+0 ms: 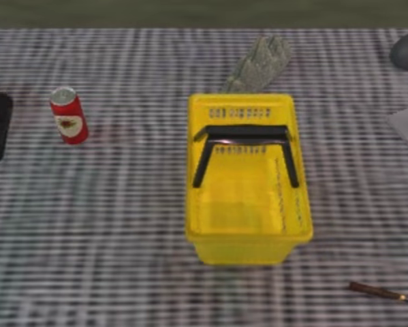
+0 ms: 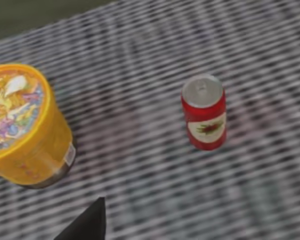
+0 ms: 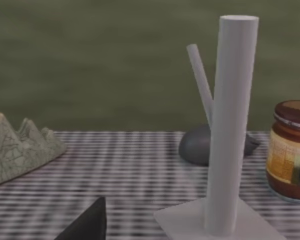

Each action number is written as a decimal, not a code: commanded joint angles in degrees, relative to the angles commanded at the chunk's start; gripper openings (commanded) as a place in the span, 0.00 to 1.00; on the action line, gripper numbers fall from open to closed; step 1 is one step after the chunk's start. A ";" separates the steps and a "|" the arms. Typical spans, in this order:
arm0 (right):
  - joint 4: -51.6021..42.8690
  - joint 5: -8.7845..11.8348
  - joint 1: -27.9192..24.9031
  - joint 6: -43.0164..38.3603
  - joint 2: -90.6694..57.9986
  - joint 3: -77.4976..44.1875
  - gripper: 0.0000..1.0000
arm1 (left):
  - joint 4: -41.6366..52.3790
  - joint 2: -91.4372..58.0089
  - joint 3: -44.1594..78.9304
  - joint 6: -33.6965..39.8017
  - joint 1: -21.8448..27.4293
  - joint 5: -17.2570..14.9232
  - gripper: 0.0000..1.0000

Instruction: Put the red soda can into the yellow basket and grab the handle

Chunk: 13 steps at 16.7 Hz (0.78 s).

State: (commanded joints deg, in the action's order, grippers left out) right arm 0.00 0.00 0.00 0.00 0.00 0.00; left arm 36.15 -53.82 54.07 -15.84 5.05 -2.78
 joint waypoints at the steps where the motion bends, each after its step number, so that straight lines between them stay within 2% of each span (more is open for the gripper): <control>1: 0.00 0.00 0.00 0.00 0.00 0.00 1.00 | 3.54 -5.94 5.86 -1.64 0.35 -0.12 1.00; 8: 0.00 0.00 0.00 0.00 0.00 0.00 1.00 | 27.43 -48.29 46.32 -13.20 2.16 -0.15 1.00; 13: 0.00 0.00 0.00 0.00 0.00 0.00 1.00 | 40.73 -73.66 69.97 -19.99 2.48 0.86 1.00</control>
State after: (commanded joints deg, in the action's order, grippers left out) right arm 0.00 0.00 0.00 0.00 0.00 0.00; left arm 76.88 -127.48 124.04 -35.82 7.53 -1.92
